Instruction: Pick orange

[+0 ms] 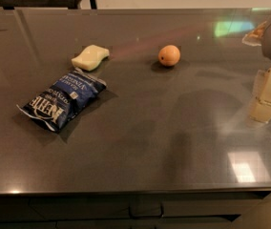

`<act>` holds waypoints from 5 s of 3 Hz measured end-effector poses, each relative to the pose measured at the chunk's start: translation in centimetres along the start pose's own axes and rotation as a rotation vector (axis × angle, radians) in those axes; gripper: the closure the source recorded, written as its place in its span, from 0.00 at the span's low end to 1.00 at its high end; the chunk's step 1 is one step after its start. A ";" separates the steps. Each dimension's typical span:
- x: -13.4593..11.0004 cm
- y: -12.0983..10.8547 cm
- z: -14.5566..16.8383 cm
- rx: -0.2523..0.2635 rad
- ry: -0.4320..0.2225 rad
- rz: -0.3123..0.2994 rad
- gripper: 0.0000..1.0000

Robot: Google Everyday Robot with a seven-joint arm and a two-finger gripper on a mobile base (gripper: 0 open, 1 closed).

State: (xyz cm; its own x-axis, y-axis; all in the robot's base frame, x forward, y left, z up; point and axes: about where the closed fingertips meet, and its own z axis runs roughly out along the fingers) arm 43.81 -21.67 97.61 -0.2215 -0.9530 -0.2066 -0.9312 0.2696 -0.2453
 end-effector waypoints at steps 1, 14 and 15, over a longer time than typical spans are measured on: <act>0.0 0.0 0.0 0.000 0.000 0.000 0.00; -12.3 -21.6 20.9 -0.031 -0.285 0.354 0.17; -12.4 -21.1 21.3 -0.043 -0.288 0.358 0.41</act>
Offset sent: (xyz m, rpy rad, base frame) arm 0.0562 0.0067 -0.0150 0.0668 -0.0285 -0.0393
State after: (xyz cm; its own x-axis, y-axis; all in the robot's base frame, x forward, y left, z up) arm 72.38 -12.63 85.21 -0.4479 -0.7220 -0.5274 -0.8232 0.5632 -0.0720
